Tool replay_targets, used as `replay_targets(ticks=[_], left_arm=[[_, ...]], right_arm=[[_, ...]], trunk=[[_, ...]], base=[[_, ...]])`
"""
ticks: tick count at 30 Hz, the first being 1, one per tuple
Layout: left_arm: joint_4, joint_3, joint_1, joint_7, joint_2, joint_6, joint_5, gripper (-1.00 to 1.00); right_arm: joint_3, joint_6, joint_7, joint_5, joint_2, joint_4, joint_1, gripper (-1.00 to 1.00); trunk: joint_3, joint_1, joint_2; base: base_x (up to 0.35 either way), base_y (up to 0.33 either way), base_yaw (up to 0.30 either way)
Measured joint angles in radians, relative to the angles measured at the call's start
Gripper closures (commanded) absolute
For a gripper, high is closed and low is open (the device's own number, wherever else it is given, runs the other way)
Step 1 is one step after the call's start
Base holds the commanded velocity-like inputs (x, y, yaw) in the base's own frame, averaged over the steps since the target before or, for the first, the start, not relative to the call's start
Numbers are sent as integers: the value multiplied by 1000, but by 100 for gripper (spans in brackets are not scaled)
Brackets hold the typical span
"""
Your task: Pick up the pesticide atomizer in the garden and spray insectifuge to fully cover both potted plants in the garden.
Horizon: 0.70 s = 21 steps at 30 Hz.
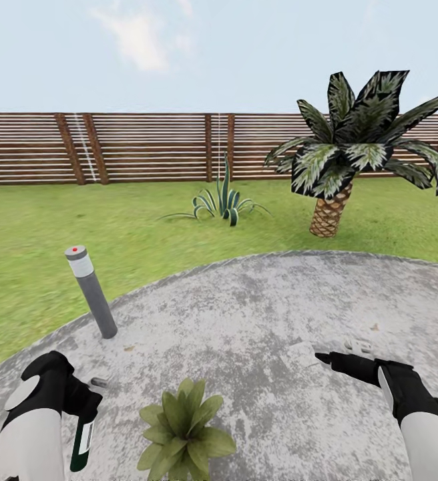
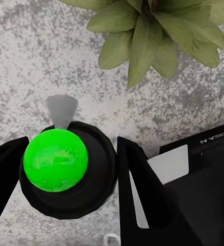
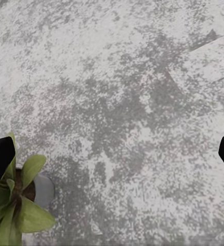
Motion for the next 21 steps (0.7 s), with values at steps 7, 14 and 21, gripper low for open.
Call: replay_targets(ticks=[7,14,21], left_arm=[[0,-2,0,-2,-2,0,0,100],[1,0,0,-2,-12,0,-1,100],[1,1,0,-4,-14,0,-2,100]], right_arm=[[0,0,0,0,0,0,0,-100],[0,0,0,-1,0,0,0,-100],[0,0,0,0,0,0,0,-100]], trunk=[[-11,0,0],[-22,0,0],[-33,0,0]], base=[[149,114,0],[14,12,0],[116,12,0]])
